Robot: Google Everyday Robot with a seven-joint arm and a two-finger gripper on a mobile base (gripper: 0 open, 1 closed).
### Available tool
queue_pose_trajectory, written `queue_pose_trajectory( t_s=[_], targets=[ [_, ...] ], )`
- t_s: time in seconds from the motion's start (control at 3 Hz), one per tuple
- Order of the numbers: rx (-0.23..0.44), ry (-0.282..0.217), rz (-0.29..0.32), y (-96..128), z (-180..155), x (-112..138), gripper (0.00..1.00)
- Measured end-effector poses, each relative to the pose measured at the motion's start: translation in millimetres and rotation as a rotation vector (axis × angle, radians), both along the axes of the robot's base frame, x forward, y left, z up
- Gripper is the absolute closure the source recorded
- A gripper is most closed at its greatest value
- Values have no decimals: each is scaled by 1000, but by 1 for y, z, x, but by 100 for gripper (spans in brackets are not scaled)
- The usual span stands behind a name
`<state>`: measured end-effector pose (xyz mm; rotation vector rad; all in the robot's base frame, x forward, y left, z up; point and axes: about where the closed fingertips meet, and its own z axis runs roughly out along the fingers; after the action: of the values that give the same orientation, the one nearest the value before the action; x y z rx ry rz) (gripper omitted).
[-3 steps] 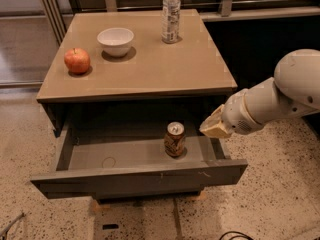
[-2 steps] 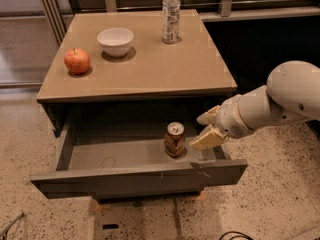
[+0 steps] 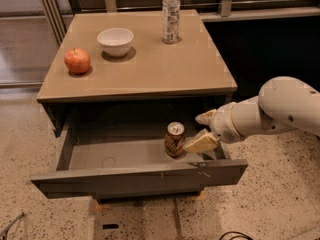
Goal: Pick orange can from top drawer and place on counter
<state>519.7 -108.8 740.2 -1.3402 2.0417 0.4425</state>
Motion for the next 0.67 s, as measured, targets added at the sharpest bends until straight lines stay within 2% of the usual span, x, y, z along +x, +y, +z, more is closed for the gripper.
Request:
queue_pose_trajectory(
  t_s=[0.67],
  targets=[
    [26,-3,-56,9,-35,16,34]
  ],
)
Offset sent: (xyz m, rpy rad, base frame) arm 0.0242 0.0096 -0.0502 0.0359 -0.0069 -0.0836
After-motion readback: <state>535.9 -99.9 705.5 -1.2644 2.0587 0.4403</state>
